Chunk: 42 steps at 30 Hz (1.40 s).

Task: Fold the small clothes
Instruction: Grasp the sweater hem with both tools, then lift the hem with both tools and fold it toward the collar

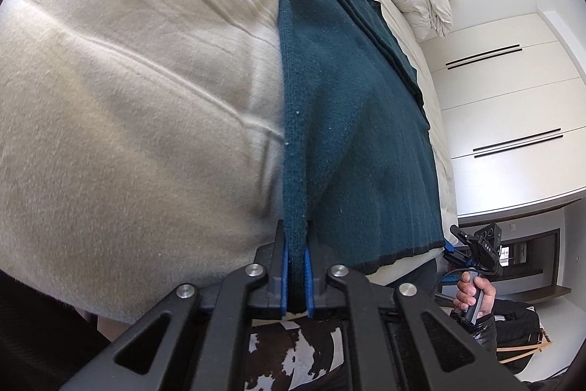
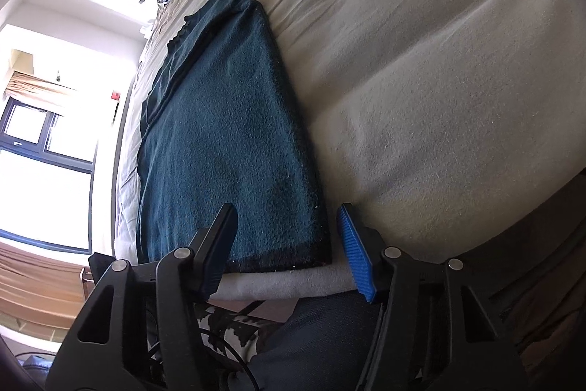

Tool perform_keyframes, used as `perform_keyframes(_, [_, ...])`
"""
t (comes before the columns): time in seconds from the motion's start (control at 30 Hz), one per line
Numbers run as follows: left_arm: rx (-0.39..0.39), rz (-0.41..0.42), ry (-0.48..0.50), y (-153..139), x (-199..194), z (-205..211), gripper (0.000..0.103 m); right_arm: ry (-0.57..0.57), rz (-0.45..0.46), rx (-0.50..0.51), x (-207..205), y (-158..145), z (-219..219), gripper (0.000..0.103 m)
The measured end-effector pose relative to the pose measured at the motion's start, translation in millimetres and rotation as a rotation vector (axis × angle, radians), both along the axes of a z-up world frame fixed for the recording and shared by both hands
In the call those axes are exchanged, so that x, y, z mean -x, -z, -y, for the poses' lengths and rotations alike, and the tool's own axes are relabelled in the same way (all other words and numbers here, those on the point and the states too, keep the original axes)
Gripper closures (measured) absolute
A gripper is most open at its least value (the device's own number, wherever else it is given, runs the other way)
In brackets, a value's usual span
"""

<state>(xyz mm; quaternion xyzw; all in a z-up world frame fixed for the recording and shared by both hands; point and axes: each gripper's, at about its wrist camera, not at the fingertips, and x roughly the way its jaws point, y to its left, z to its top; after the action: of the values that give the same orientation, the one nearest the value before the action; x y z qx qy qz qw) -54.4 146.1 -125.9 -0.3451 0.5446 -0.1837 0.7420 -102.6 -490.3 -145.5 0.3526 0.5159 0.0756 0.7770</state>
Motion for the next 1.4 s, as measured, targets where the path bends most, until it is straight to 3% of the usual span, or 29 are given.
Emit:
perform_keyframes(0.1, [-0.001,0.000,0.000,1,-1,-1,0.095,-0.013,-0.010,-0.043,-5,7,3,0.050])
perform_keyframes(0.3, [0.001,0.002,-0.004,0,0,-2,0.096,-0.027,-0.036,-0.102,-11,21,5,0.072])
perform_keyframes(0.4, [-0.002,0.006,-0.005,-1,1,-2,0.096,-0.029,-0.041,-0.086,-11,24,1,0.095])
perform_keyframes(0.83, [0.015,0.067,-0.025,-16,6,-12,0.097,0.034,0.067,-0.044,12,-1,0,0.098])
perform_keyframes(1.1, [0.073,0.106,-0.032,-28,5,-17,0.097,0.034,0.121,-0.099,9,-15,-8,0.098])
perform_keyframes(1.4, [0.216,0.148,-0.089,-52,-18,-23,0.097,0.064,0.222,-0.200,-18,-43,-10,0.098])
